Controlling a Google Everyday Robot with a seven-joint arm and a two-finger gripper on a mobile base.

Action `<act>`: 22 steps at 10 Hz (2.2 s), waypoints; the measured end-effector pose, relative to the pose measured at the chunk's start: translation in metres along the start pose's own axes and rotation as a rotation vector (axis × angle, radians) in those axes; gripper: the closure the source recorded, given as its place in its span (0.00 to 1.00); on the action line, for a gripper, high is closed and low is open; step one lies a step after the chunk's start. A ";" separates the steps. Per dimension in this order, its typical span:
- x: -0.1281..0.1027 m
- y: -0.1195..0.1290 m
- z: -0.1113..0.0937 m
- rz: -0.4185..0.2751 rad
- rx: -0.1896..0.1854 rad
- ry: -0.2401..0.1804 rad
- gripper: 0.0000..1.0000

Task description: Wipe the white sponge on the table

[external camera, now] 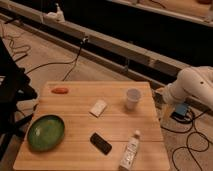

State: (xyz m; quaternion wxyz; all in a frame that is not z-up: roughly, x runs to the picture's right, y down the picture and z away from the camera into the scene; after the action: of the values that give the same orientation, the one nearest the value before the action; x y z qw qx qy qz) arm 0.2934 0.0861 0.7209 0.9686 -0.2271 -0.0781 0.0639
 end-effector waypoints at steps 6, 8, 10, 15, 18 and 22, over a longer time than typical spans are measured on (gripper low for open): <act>0.000 0.000 0.000 0.000 0.000 0.000 0.20; 0.000 0.000 0.000 0.000 0.000 0.000 0.20; 0.000 0.000 0.000 0.000 0.000 0.000 0.20; 0.000 0.000 0.000 0.000 0.000 0.000 0.20; 0.000 0.000 0.000 0.000 0.000 0.000 0.20; -0.011 -0.009 0.006 -0.056 -0.024 -0.011 0.20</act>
State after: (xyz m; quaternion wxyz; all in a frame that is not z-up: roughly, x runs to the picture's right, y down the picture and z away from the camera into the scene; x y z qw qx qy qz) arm 0.2826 0.0784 0.7288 0.9668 -0.2362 -0.0906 0.0370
